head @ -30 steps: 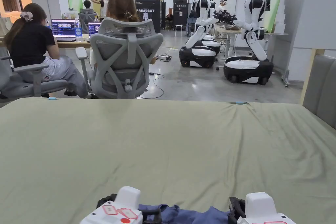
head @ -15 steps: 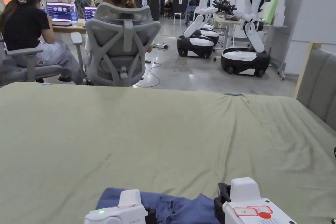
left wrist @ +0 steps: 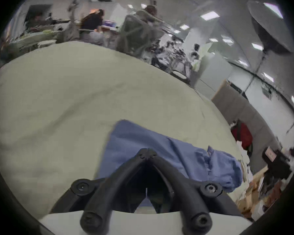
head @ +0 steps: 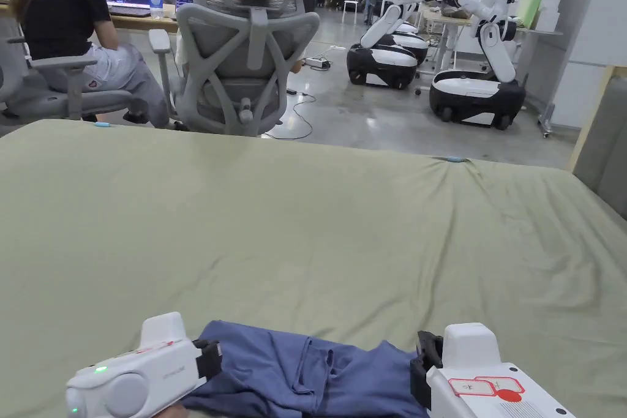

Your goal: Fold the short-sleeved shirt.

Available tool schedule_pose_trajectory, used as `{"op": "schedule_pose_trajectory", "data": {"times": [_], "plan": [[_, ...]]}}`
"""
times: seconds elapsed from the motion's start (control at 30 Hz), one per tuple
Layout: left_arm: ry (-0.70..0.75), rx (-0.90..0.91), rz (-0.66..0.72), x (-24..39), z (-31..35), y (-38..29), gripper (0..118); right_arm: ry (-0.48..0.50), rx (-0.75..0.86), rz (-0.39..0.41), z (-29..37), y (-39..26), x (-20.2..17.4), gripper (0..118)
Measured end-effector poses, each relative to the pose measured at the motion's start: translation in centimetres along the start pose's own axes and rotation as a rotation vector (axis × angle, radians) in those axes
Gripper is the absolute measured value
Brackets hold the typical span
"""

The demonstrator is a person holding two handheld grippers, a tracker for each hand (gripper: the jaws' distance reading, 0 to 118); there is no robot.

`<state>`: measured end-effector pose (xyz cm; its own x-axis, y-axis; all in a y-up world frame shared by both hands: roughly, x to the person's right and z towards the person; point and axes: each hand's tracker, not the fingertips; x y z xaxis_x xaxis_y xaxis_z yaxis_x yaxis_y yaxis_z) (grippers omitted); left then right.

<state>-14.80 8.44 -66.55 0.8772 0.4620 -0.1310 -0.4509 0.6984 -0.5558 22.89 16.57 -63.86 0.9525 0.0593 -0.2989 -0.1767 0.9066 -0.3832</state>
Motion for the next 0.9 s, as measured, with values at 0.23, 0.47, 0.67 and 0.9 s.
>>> {"op": "schedule_pose_trajectory", "data": {"times": [0.23,0.47,0.67,0.9], "plan": [[-0.105,0.072,0.26,-5.2,0.7,-0.2,118,0.019,0.004,-0.007,-0.2,0.3,-0.6,0],[-0.483,-0.099,0.597,-6.7,-5.3,-2.5,111,0.019,0.012,-0.039,0.0,0.5,-0.1,0],[-0.237,-0.126,0.422,-5.1,-7.0,-2.1,13,0.005,0.009,-0.039,0.3,0.3,0.5,0],[0.092,0.077,0.08,-5.2,0.5,2.9,13,0.002,0.003,-0.033,0.3,0.1,1.1,0]]}}
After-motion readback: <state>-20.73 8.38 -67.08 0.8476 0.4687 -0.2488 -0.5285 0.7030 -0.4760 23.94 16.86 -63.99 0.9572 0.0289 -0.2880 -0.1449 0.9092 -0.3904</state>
